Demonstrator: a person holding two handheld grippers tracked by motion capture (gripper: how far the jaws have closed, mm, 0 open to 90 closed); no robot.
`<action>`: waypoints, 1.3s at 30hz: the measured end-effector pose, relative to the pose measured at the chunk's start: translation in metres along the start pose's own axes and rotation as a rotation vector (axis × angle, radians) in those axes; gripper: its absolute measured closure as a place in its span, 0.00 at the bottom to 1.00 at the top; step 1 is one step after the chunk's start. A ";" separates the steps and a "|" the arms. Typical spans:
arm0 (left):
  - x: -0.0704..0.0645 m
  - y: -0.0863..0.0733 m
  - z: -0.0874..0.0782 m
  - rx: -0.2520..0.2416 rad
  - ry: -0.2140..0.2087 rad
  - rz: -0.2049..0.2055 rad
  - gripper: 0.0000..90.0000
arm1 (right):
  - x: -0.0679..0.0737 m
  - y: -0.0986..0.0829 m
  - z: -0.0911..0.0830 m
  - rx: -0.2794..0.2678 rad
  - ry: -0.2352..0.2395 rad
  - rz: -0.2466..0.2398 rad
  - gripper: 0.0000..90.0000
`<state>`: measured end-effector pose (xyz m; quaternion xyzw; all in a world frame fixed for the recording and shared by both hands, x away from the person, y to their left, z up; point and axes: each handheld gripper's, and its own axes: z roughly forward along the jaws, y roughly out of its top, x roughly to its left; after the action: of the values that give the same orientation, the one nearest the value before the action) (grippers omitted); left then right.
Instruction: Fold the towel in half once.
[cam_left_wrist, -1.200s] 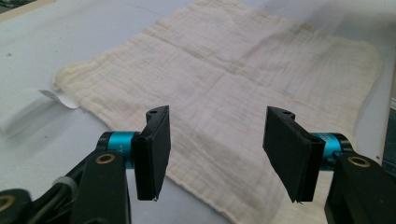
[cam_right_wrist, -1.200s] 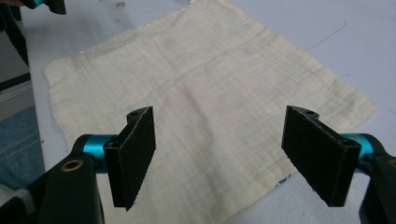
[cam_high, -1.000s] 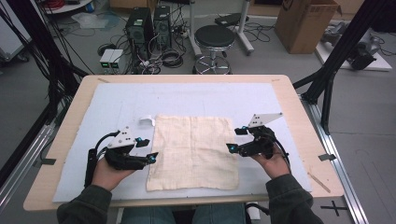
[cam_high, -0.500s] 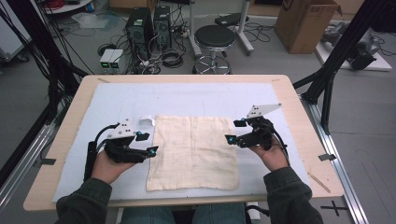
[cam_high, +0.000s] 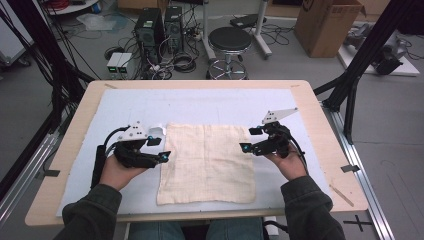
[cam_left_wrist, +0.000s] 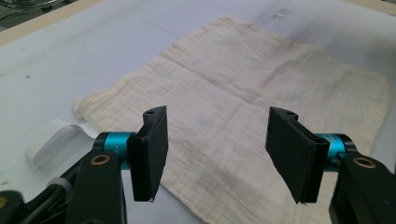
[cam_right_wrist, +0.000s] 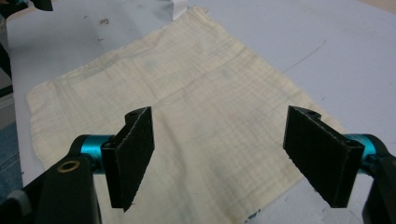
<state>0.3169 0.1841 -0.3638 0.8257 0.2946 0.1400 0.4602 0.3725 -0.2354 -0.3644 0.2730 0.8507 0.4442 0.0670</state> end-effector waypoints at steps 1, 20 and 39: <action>0.002 0.001 0.000 -0.002 0.001 -0.004 0.44 | -0.001 0.001 0.000 0.002 0.002 0.001 0.27; 0.077 0.012 0.053 0.030 0.140 -0.159 0.49 | -0.062 0.024 0.035 0.027 -0.076 0.114 0.37; 0.102 -0.014 0.110 0.093 0.208 -0.316 0.59 | -0.101 -0.002 0.077 0.198 -0.165 0.231 0.60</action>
<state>0.4475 0.1780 -0.4386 0.7705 0.4729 0.1370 0.4050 0.4842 -0.2341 -0.4251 0.4096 0.8449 0.3390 0.0579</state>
